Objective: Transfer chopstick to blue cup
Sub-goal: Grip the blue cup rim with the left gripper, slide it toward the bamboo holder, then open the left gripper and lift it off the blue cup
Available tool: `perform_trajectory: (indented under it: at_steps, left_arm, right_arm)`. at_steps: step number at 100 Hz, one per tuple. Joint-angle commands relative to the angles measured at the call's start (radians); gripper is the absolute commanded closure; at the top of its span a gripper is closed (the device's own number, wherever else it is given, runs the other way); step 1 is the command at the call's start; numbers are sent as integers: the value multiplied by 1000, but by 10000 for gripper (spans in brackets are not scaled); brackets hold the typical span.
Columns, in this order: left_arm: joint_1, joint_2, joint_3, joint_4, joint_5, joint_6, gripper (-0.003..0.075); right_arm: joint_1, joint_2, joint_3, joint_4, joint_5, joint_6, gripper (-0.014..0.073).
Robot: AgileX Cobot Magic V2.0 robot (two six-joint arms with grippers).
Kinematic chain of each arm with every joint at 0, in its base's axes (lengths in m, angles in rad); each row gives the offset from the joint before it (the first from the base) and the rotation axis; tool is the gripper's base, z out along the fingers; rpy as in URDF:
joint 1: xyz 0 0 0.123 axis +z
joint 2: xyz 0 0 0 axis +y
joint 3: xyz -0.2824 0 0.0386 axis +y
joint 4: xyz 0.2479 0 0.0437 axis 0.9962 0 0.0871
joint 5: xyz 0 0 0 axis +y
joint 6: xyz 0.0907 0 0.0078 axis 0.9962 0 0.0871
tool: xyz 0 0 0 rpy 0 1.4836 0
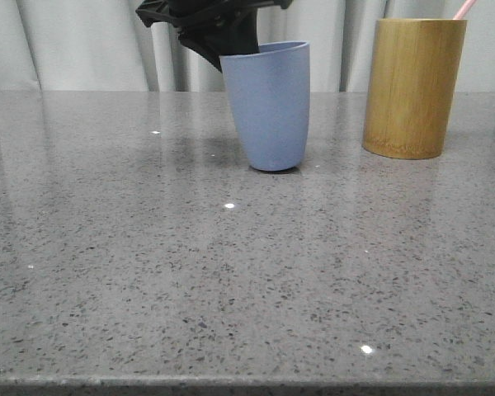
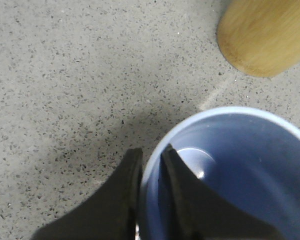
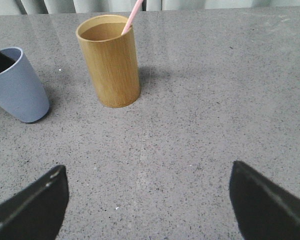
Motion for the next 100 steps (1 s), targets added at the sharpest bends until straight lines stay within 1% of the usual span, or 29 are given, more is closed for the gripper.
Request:
perform_trajectory:
  at_steps: [1, 18, 25, 28, 35, 47, 49, 53, 61, 68, 79, 100]
  left_arm:
    - [-8, -47, -35, -13, -38, -5, 739]
    - [-8, -45, -35, -15, -28, -5, 734]
    - [-8, -45, -35, -21, -28, -5, 704]
    - [-8, -45, -35, -22, -28, -5, 680]
    - [-8, -45, -42, -22, -21, -5, 596]
    - [-8, -45, -56, -27, -16, -7, 411]
    - [-8, -45, -58, -27, -16, -7, 393]
    - [-8, -45, -63, -32, -16, -7, 332]
    - [-8, -47, -68, -40, -16, -7, 267]
    - [-8, -47, -74, -40, -8, -7, 232]
    - [-8, -47, -83, -42, 13, -7, 201]
    - [-8, -61, -83, -42, 37, -37, 199]
  right_arm:
    - [-5, 21, -31, 8, -76, -5, -52]
    - [-5, 21, -31, 11, -76, -5, -52]
    - [-5, 21, -31, 11, -76, -5, -52]
    - [-5, 21, -31, 11, -77, -5, -52]
    - [-5, 21, -31, 11, -77, -5, -52]
    - [-5, 21, -31, 11, -78, -5, -52]
    - [-5, 21, -31, 11, -78, -5, -52]
    - [-5, 21, -31, 11, -78, -5, -52]
    - [-5, 21, -31, 11, -78, -5, -52]
    - [-5, 21, -31, 11, -78, -5, -52]
    - [-5, 21, -31, 11, -78, -5, -52]
    - [-5, 21, -31, 11, -79, -5, -52]
